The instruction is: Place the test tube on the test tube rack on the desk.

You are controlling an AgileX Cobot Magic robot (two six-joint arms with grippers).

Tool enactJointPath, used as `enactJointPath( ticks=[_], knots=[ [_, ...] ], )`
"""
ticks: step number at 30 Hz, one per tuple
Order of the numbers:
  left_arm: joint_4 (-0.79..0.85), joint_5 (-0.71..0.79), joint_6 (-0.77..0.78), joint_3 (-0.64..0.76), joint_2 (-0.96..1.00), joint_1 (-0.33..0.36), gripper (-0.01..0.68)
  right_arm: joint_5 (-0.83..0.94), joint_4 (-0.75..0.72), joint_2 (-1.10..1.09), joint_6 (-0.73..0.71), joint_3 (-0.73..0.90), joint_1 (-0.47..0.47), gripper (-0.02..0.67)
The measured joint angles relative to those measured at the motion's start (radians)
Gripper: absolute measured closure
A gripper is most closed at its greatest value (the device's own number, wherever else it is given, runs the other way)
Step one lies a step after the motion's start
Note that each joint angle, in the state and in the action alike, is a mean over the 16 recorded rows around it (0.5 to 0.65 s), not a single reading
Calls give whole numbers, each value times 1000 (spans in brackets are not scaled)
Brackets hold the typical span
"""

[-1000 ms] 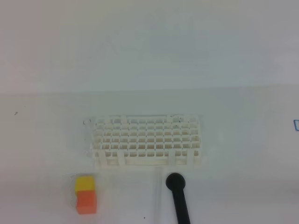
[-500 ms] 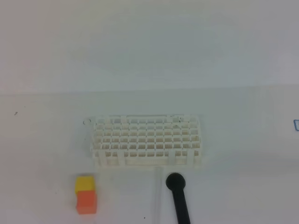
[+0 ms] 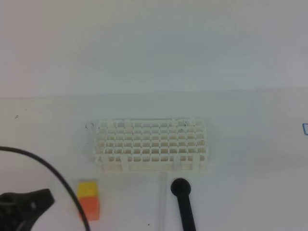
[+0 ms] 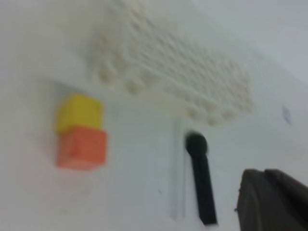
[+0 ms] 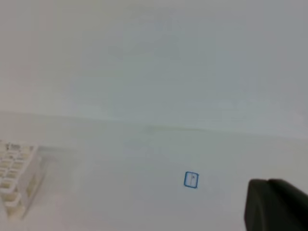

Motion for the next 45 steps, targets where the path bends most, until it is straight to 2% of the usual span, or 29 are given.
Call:
enactJointPath(
  ticks=[5, 10, 14, 22, 27, 30, 34, 40, 45],
  knots=[
    [-320, 80, 322, -24, 176, -17, 673, 41, 24, 15, 5, -4, 0, 650],
    [-433, 68, 451, -49, 305, -108, 673, 98, 33, 15, 9, -4, 0, 650],
    [-454, -31, 480, -67, 378, -248, 673, 149, 37, 15, 10, -4, 0, 650],
    [-380, -315, 427, -114, 538, -598, 673, 211, 38, 15, 2, -4, 0, 650],
    [-282, -445, 394, -164, 678, -732, 673, 232, 34, 15, -7, -4, 0, 650],
    [-229, -480, 386, -197, 758, -769, 673, 246, 30, 15, -13, -4, 0, 650],
    [-162, -484, 372, -235, 840, -778, 673, 266, 23, 15, -19, -4, 0, 650],
    [-45, -504, 349, -260, 893, -759, 673, 292, 12, 15, -28, -4, 0, 650],
    [38, -499, 330, -266, 899, -716, 673, 300, 4, 15, -33, -4, 0, 650]
  ],
)
